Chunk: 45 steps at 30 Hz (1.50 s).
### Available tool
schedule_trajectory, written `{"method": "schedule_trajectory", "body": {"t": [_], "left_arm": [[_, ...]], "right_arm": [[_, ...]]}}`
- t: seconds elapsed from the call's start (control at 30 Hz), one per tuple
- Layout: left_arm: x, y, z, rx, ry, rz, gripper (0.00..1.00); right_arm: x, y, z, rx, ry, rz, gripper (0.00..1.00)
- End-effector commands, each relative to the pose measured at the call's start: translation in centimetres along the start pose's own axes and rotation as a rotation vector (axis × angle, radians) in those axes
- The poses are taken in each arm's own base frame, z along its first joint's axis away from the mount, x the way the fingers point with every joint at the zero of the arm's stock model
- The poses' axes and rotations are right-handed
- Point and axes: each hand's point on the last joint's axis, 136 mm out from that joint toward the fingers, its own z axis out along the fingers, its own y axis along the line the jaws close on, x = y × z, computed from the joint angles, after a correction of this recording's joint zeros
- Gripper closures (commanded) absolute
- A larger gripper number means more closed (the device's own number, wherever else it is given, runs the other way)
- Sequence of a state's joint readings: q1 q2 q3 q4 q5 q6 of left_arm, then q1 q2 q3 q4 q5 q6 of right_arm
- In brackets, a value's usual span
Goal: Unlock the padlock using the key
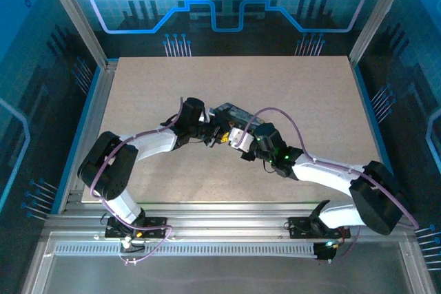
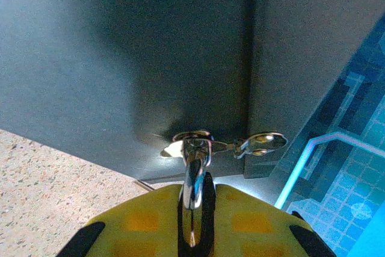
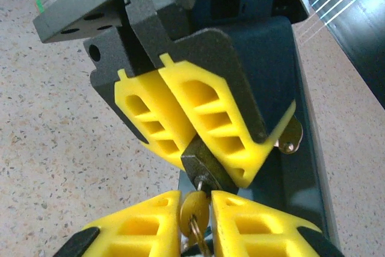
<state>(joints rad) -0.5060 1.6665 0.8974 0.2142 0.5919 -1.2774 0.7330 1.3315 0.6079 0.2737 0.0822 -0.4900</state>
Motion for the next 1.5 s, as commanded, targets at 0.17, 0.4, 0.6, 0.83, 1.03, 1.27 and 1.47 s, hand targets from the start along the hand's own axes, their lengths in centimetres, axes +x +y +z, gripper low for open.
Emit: {"method": "schedule_trajectory", "body": {"t": [0.17, 0.4, 0.6, 0.83, 1.03, 1.27, 1.47], "left_arm": [[1.0, -3.2, -0.7, 0.081, 0.006, 0.05, 1.0], [0.3, -3.2, -0.5, 0.098, -0.044, 0.039, 1.0], [0.4, -2.9, -0.4, 0.094, -0.046, 0.042, 1.0], [-0.1, -2.0, -1.0, 0.058, -0.081, 0.06, 1.0], [0.1, -2.3, -1.6, 0.006, -0.085, 0.114, 0.74], [0.6, -1.9, -2.8, -0.026, -0.103, 0.126, 0.44], [0.3, -2.5, -5.2, -0.098, -0.174, 0.215, 0.36]], "right_arm": [[-1.0, -3.0, 0.9, 0.13, 0.021, 0.222, 0.98], [-1.2, -4.4, -0.1, 0.165, -0.094, 1.005, 1.0], [-2.4, -4.1, 0.0, 0.035, -0.171, 1.356, 1.0], [1.4, -3.9, -0.4, -0.004, -0.041, 1.507, 1.0], [2.7, -5.0, -2.0, 0.032, -0.031, 1.446, 1.0], [5.3, -5.6, -3.2, 0.091, 0.033, 1.416, 1.0], [8.5, -6.1, -3.9, 0.149, 0.087, 1.428, 1.0]]}}
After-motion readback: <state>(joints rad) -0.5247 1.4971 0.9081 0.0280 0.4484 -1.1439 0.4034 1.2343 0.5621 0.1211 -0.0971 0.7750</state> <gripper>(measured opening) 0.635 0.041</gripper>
